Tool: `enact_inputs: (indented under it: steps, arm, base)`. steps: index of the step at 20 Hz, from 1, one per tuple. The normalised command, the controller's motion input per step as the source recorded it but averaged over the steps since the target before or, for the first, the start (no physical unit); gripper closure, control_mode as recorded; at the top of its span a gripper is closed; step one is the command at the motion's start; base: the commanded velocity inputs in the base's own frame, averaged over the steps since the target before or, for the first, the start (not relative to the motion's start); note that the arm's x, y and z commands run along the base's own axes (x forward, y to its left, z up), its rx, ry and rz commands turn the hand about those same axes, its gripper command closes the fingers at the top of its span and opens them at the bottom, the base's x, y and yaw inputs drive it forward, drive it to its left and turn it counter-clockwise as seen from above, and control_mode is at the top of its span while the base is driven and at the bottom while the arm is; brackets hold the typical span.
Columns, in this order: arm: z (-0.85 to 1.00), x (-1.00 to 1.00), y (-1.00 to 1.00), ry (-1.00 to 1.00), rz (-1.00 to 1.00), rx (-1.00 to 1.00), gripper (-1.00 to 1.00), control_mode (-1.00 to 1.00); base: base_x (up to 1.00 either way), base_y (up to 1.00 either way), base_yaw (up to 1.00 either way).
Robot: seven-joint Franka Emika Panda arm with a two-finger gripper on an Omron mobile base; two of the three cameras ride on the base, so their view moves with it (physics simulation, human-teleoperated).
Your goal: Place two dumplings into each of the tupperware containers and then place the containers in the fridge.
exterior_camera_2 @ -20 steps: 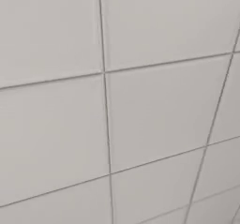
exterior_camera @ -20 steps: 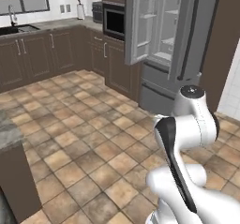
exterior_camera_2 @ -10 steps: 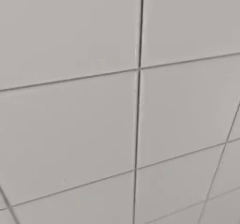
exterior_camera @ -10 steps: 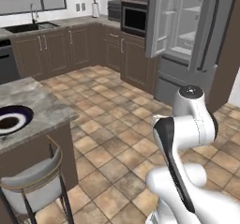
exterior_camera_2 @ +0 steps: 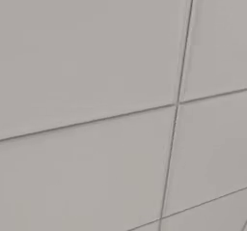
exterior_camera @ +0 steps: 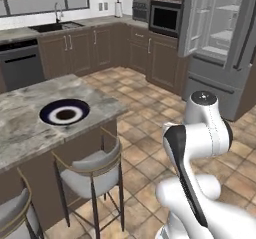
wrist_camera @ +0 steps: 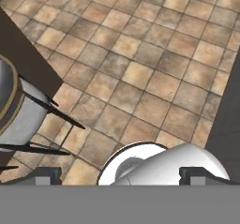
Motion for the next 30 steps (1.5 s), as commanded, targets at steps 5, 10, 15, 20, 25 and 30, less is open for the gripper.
enact_inputs:
  steps: [5, 10, 15, 20, 25, 30]
  arm:
    - [0.0, 0.0, 0.0, 0.0, 0.0, 0.0, -1.0, 1.0]
    - [0.0, 0.0, 0.0, 0.0, 0.0, 0.0, -1.0, 1.0]
    - [0.0, 0.0, 0.0, 0.0, 0.0, 0.0, -1.0, 1.0]
    - [0.0, 0.0, 0.0, 0.0, 0.0, 0.0, -1.0, 1.0]
    - [0.0, 0.0, 0.0, 0.0, 0.0, 0.0, -1.0, 1.0]
    - [0.0, 0.0, 0.0, 0.0, 0.0, 0.0, -1.0, 1.0]
  base:
    - [-0.21, 0.94, 0.03]
    - [-0.52, 0.64, 0.1]
    - [-0.46, 0.63, 0.11]
    - [-0.21, 0.71, 0.04]
    - [-0.02, 0.74, 0.02]
    - [0.07, 0.76, 0.05]
